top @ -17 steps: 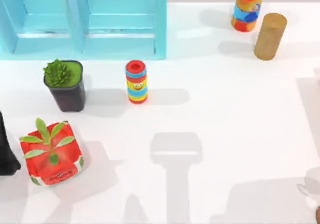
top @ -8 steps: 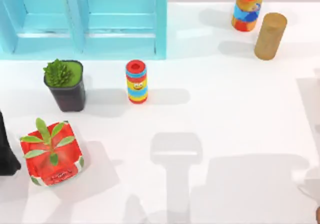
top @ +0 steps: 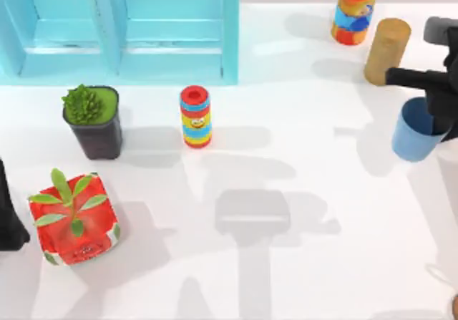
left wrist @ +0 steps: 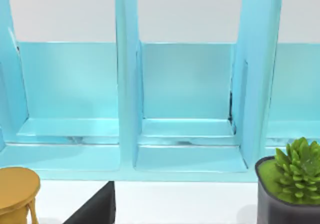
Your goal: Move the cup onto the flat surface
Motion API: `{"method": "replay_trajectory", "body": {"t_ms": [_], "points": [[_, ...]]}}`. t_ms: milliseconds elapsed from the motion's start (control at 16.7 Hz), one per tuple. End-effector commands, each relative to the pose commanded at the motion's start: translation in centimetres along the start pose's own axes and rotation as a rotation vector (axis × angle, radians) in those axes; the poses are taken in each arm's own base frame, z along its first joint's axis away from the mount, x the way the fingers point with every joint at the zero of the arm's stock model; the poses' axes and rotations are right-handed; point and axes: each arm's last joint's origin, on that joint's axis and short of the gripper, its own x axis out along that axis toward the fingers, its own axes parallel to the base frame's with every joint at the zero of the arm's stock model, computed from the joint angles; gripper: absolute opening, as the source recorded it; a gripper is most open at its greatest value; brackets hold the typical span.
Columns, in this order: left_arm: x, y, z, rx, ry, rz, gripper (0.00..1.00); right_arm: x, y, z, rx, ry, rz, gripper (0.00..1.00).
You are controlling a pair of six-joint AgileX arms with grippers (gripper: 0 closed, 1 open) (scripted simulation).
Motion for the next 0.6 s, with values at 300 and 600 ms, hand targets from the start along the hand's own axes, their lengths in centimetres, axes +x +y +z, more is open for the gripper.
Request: {"method": "replay_trajectory", "body": {"t_ms": [300, 600], "points": [[0.0, 0.0, 0.0, 0.000, 0.000, 0.000, 1.00, 1.7, 10.0, -4.1, -0.107, 0.039, -0.021, 0.00], [0.0, 0.0, 0.0, 0.000, 0.000, 0.000, 1.00, 2.0, 11.8, -5.5, -0.130, 0.043, -0.031, 0.00]]}}
